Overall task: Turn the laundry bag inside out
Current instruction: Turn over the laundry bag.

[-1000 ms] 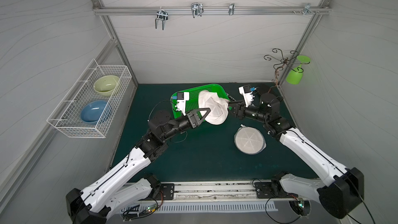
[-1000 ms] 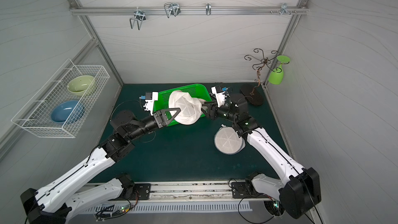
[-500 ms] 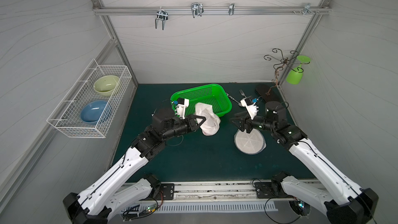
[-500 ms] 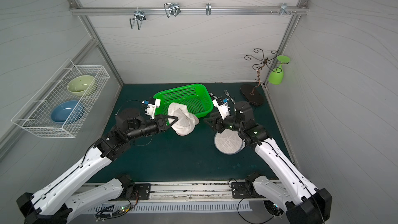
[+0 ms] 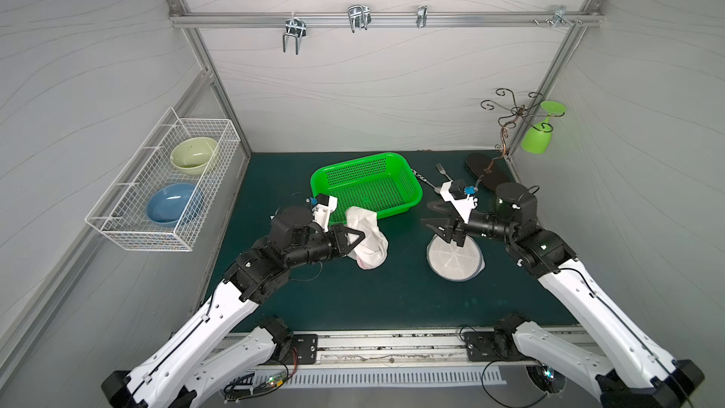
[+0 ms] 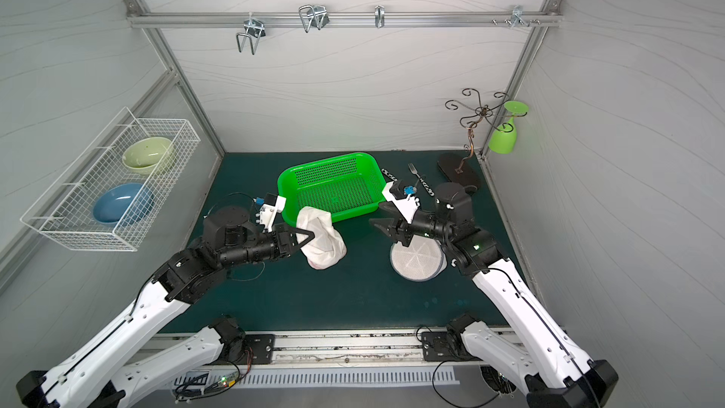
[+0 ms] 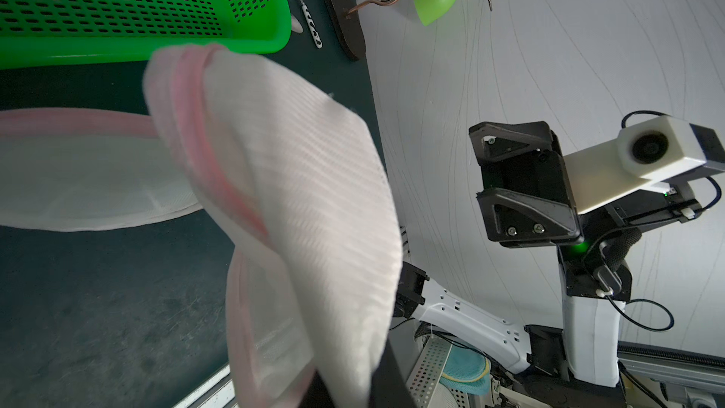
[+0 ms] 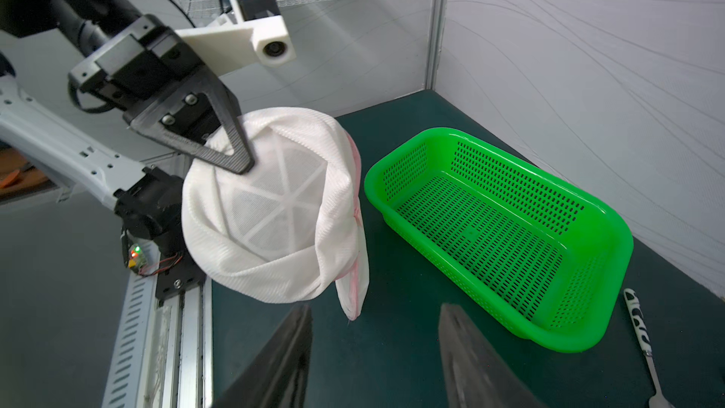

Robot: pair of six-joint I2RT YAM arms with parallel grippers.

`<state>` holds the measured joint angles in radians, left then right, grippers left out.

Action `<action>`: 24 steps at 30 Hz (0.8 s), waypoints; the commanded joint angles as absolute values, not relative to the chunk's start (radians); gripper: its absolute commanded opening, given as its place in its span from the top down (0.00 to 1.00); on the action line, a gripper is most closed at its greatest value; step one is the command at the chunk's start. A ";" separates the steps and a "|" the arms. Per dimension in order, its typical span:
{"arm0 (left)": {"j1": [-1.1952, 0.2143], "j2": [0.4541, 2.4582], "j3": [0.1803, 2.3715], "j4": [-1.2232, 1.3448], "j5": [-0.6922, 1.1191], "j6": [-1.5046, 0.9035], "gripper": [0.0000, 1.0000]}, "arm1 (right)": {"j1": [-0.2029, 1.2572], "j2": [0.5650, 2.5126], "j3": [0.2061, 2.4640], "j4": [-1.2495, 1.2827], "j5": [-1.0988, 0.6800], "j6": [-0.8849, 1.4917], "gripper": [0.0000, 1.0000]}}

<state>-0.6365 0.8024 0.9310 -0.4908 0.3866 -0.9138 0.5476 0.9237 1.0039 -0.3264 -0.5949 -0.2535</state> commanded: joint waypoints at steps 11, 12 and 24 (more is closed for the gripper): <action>-0.633 0.811 0.997 -0.461 0.402 -0.910 1.00 | 0.778 1.040 1.041 -0.261 -0.582 -0.305 0.46; -0.632 0.806 0.993 -0.445 0.402 -0.910 0.54 | 0.786 1.046 1.034 -0.253 -0.549 -0.295 0.45; -0.633 0.799 0.968 -0.400 0.692 0.289 1.00 | 0.770 1.024 0.967 -0.146 -0.359 -0.173 0.42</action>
<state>-0.6365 0.8062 0.9424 -0.4744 0.6926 0.1944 0.7776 1.0477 0.9798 -0.1898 -0.3939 -0.2066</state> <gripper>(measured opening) 0.063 0.582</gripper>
